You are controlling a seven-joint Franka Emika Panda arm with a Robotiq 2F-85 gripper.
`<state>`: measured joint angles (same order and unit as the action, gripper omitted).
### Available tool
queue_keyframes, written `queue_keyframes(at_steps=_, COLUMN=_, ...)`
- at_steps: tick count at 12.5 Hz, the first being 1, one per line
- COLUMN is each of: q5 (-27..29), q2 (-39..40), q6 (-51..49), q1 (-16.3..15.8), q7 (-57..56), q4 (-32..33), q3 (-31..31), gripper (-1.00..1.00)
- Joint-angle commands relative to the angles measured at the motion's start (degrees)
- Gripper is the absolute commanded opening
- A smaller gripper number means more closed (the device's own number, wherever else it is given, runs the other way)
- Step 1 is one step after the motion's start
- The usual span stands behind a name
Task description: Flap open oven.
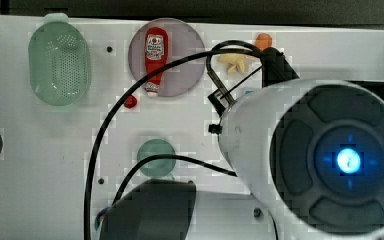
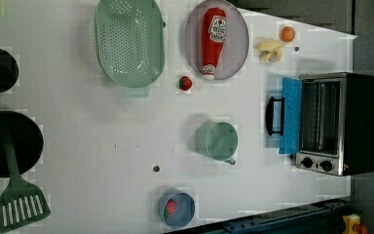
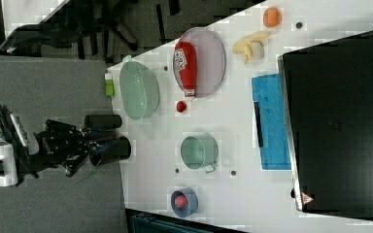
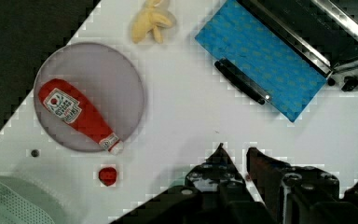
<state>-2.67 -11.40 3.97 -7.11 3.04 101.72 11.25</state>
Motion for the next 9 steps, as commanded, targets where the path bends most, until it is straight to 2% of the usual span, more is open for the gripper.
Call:
queue_keyframes(at_steps=1, q5=0.3, q2=2.6, q6=-1.3, q1=-0.2, q7=3.9, q4=0.7, q3=-0.3, gripper=-0.65)
queue_keyframes(at_steps=9, q5=0.3, q2=3.0, q6=-1.4, q1=-0.2, q7=3.9, q4=0.8, q3=-0.3, gripper=-0.65)
